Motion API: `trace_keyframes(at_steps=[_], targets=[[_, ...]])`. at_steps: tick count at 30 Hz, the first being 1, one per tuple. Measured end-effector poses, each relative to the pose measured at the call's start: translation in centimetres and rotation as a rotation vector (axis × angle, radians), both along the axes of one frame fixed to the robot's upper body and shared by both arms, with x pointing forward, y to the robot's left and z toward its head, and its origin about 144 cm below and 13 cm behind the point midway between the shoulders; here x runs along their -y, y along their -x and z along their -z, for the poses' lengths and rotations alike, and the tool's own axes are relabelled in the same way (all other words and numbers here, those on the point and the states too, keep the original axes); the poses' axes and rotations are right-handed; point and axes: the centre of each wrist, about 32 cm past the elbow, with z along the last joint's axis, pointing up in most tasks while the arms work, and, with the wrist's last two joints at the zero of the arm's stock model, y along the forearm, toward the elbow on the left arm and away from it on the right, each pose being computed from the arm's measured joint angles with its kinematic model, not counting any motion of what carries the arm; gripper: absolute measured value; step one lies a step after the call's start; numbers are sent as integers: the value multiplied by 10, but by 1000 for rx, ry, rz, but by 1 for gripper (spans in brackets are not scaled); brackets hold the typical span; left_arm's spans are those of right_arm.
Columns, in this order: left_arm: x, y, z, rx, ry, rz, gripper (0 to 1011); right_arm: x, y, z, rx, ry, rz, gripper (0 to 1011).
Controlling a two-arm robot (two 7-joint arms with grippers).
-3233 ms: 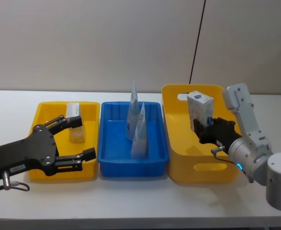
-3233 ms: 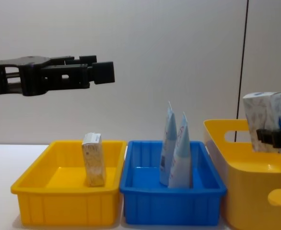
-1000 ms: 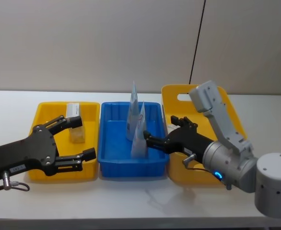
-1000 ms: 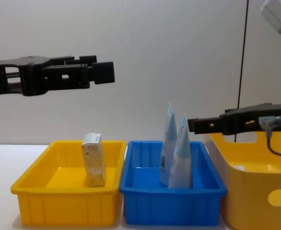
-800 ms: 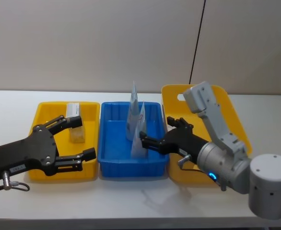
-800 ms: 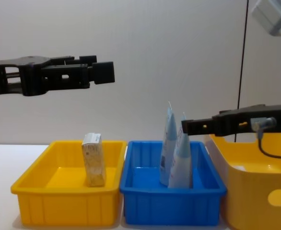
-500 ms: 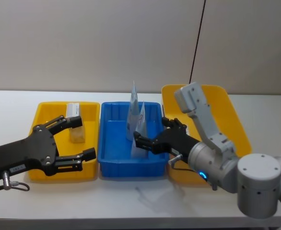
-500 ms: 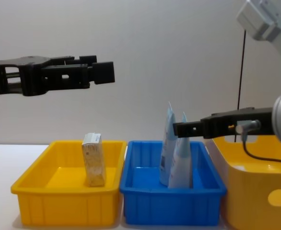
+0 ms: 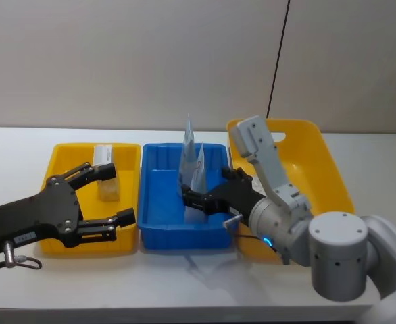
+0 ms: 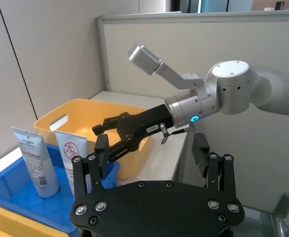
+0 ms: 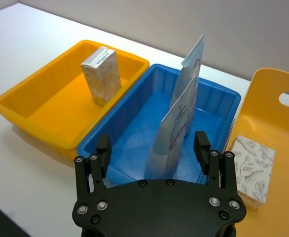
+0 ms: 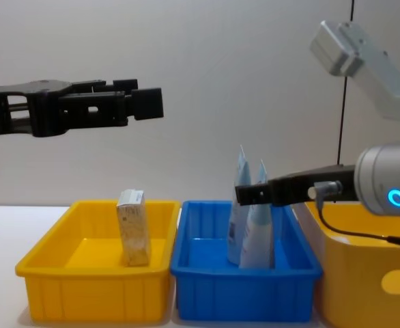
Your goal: Bimanual collaborative sorting of washing and personal care products
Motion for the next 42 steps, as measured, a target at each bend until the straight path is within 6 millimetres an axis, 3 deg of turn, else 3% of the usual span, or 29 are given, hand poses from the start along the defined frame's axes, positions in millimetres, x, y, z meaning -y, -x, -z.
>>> trace_keyframes(at_steps=[37,42], targets=[[0,0,0,0,0,0,1001,-24,-45,16,-21,38,102,1005],[0,0,0,0,0,0,1001,-25,-47,16,-18,40,106,906]])
